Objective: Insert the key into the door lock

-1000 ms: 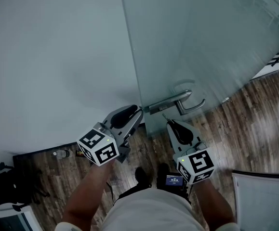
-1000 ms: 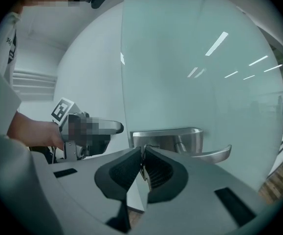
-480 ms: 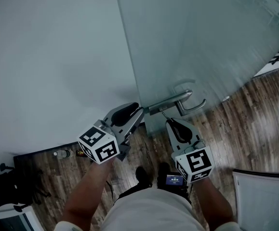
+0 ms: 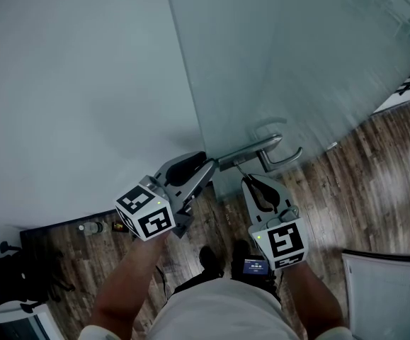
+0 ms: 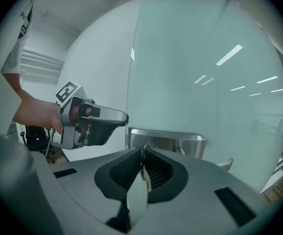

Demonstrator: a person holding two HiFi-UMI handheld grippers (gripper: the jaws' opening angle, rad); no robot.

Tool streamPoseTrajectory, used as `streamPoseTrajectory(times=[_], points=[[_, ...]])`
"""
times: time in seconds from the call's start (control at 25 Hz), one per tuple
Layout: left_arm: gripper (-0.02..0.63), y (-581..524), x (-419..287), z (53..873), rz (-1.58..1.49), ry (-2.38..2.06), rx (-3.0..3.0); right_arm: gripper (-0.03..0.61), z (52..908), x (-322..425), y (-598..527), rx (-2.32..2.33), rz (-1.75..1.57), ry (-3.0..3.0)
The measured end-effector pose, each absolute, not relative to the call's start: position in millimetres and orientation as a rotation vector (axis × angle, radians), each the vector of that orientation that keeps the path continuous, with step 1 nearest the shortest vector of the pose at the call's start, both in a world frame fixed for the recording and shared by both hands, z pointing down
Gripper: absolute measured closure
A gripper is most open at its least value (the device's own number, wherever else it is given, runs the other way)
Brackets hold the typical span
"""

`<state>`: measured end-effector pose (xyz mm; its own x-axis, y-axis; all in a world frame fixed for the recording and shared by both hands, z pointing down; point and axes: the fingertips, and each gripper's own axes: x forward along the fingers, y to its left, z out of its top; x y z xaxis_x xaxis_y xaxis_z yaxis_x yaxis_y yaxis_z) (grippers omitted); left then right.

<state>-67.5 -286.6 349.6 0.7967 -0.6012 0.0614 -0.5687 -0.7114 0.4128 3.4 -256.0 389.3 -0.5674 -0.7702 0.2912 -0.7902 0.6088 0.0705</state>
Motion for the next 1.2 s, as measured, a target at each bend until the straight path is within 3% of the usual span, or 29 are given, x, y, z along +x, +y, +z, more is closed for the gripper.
streamPoseTrajectory(times=[1.2], points=[[0.523,-288,-70,348,-0.140,-0.910,2.531,0.549,411,-1,-259,1.298,0.124,-2.488]])
